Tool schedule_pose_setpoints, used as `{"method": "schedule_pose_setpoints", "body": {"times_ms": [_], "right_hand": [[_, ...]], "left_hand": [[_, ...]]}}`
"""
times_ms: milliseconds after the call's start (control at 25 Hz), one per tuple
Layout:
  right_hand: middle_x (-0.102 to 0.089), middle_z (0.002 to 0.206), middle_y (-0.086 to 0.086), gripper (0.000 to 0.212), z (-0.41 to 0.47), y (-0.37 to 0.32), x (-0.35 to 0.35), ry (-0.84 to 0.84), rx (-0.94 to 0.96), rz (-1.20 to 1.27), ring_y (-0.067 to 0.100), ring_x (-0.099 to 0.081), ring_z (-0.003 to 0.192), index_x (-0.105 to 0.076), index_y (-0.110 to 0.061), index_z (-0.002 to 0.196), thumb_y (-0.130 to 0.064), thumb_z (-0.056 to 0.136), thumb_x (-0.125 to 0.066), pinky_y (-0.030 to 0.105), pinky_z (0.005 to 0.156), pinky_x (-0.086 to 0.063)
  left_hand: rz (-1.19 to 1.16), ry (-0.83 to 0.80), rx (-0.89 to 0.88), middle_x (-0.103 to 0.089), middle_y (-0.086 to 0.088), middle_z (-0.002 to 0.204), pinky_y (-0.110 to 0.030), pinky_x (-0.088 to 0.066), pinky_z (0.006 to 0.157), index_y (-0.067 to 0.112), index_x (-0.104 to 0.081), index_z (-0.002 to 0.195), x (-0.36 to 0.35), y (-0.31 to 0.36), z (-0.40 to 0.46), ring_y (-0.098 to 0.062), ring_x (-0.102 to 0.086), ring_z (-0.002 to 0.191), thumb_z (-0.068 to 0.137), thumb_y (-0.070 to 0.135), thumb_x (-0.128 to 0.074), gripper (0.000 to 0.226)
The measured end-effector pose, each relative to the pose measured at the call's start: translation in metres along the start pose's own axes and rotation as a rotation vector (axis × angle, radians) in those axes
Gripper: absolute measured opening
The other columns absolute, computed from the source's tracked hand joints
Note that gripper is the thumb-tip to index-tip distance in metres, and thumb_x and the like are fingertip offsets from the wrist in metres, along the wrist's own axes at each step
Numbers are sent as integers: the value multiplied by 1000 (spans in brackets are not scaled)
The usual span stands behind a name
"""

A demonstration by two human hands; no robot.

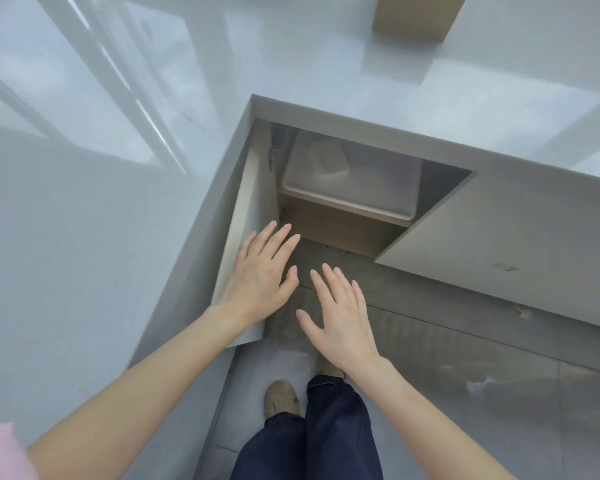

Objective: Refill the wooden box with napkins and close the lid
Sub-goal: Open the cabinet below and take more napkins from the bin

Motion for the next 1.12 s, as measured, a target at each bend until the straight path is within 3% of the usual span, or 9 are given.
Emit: {"method": "schedule_pose_setpoints", "body": {"times_ms": [120,280,640,920,1120], "right_hand": [[-8,160,3,67,20,22,11,-44,-50,-55,19,0,148,-15,-20,149,-44,92,-43,38,119,3],[-7,160,4,70,53,47,22,-67,-75,-94,22,0,148,-16,-20,149,-44,91,-46,41,119,2],[-19,157,9,72,115,92,50,-76,-6,-179,26,-12,146,-24,-16,147,-42,87,-53,44,119,-5],[-7,160,4,71,152,115,46,-135,-41,-190,21,-2,148,-16,-19,148,-44,90,-48,39,119,-3],[1,160,1,72,189,136,18,-169,-99,-173,20,4,148,-10,-21,149,-46,92,-43,38,119,2]], "left_hand": [[-30,-113,56,-25,-7,155,-42,-10,117,11,-28,145,-9,6,19,-26,-15,145,84,42,-18,69],[7,-187,137,-5,-5,159,-41,2,117,15,-8,149,-22,6,46,-23,2,146,94,41,-31,65],[-60,-215,247,-11,-7,158,-42,-3,117,14,-9,148,-42,12,109,-25,-3,146,92,43,-37,70],[-132,-175,273,-18,-8,157,-38,-16,115,13,-14,148,-53,4,150,-25,-14,144,91,43,-40,69],[-171,-170,258,-12,-7,158,-38,-16,115,16,-10,148,-84,-16,179,-26,-16,144,91,43,-41,70]]}}
Point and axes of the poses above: each hand's wrist, its own z-axis towards the middle knuckle, its own x-axis out of the back of the hand, y = z × x, the point moved 4 cm from there along z, towards the middle knuckle
